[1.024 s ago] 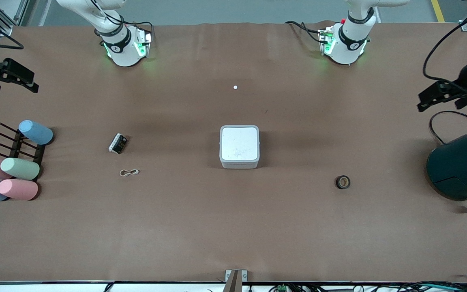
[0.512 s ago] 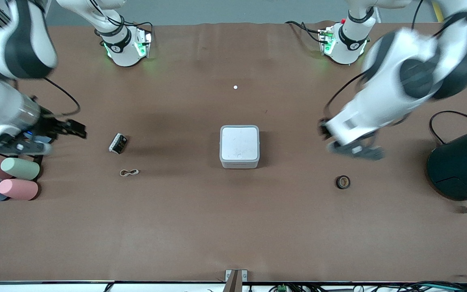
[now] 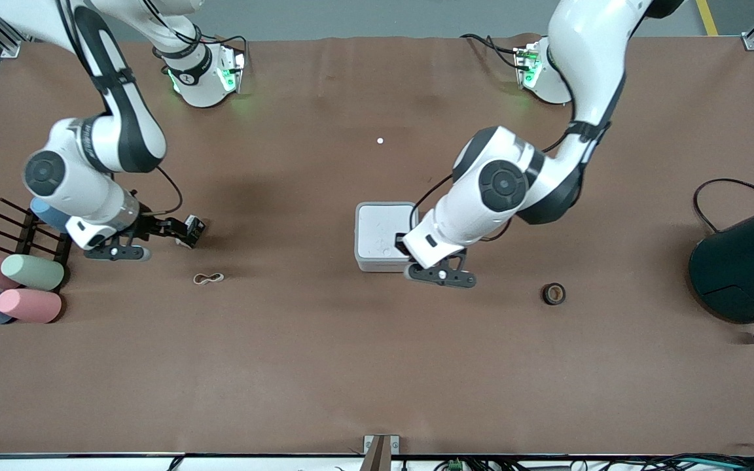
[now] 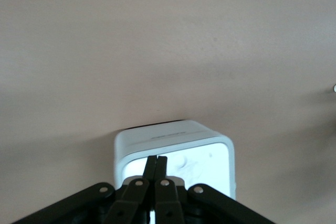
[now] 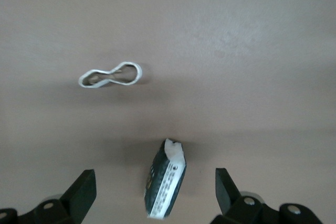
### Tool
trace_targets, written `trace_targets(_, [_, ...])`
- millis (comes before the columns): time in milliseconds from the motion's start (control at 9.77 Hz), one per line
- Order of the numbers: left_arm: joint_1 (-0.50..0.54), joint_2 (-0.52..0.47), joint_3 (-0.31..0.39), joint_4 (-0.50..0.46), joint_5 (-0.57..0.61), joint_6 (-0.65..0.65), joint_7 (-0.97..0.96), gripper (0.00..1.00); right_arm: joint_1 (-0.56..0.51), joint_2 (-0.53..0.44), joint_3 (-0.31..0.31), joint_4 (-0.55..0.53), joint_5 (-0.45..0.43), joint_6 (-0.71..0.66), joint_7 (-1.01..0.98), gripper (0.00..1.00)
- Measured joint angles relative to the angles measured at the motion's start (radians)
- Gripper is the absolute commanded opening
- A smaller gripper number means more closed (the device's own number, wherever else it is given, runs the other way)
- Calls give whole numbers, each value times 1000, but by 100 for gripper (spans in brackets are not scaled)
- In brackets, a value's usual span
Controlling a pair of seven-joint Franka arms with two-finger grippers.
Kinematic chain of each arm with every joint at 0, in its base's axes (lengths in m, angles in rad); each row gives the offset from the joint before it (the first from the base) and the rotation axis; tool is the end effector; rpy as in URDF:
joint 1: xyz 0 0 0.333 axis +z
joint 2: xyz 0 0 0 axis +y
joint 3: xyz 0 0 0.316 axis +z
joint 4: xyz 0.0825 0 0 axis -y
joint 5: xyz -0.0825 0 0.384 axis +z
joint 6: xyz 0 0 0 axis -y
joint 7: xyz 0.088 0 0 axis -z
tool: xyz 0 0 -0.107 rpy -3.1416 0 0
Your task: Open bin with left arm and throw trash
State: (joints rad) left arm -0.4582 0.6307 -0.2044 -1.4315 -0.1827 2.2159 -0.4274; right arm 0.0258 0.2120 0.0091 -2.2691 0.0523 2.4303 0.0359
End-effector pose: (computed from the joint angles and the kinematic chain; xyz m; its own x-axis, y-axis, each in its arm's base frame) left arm 0.5931 -0.4323 0.3473 0.9962 -0.0862 0.0123 -0.0857 -0.9467 0.3106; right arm 0.5300 0.0187 0.2606 0.9978 -0.0407 -0.0527 -0.0425 -0.9986 -0.0321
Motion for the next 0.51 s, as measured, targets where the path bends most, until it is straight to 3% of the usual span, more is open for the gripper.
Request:
trace_targets(102, [-12, 27, -1, 1, -1, 19, -22, 0, -1, 38, -2, -14, 0, 26, 1, 74])
trace_targets(205, [-24, 48, -2, 2, -2, 24, -50, 0, -1, 73, -2, -19, 0, 37, 1, 63])
trace_targets(307, [-35, 60, -2, 3, -6, 25, -79, 0, 0, 100, -2, -21, 0, 41, 1, 21])
trace_targets(409, [-47, 66, -3, 3, -11, 25, -98, 0, 1, 117, -1, -21, 0, 41, 1, 0])
trace_targets(512, [-57, 69, -3, 1, -13, 26, -111, 0, 1, 124, -1, -21, 0, 41, 1, 0])
